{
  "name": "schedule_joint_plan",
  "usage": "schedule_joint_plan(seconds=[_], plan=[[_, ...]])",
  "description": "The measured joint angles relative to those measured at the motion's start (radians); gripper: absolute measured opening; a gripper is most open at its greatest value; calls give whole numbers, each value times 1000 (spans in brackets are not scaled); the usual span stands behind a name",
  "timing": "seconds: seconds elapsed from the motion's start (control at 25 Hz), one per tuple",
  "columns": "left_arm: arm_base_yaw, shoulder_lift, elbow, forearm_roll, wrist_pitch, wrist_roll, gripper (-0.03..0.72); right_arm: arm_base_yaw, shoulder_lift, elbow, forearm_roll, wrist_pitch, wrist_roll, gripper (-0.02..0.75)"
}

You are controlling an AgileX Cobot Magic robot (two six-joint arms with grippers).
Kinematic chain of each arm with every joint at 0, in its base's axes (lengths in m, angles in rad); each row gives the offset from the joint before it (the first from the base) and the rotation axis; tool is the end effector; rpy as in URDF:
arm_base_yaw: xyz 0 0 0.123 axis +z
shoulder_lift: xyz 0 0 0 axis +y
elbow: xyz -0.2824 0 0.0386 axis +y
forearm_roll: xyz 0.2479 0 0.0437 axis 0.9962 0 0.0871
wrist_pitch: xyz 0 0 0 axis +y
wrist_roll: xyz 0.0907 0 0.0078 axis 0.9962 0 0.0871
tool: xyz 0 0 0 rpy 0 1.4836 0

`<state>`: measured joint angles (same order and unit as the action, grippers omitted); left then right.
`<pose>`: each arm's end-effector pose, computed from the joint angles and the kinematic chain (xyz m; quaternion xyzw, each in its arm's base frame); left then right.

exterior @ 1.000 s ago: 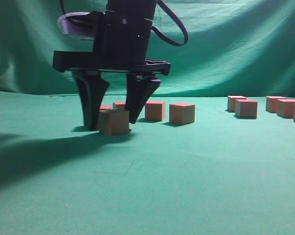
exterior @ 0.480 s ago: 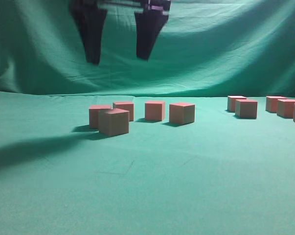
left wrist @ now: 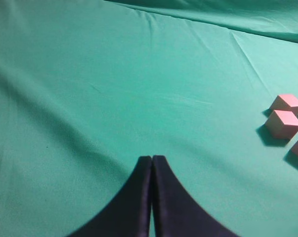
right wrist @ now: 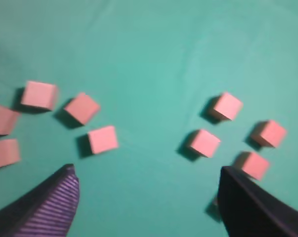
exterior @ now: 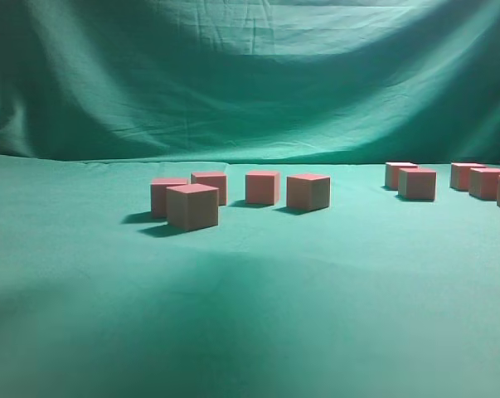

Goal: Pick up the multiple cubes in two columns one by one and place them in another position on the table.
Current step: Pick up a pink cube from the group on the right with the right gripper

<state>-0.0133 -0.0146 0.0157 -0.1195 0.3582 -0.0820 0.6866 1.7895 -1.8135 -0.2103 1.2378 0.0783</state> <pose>0.0526 -0.0045 0.1765 -0.0592 0.7935 -0.0792 0.6005 0.3088 0.2299 0.3596 -0.3016 0.9220 -0.0150 0.2422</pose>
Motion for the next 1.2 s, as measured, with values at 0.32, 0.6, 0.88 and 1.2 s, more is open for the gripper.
schedule_joint_plan(seconds=[0.32, 0.6, 0.88, 1.2], plan=[[0, 0, 0, 0, 0, 0, 0, -352, -154, 313, -13, 4, 121, 559], [0, 0, 0, 0, 0, 0, 0, -473, -153, 590, 77, -157, 140, 559], [0, 0, 0, 0, 0, 0, 0, -473, -118, 701, 88, -414, 211, 559], [0, 0, 0, 0, 0, 0, 0, -473, 11, 701, 83, -582, 245, 559]])
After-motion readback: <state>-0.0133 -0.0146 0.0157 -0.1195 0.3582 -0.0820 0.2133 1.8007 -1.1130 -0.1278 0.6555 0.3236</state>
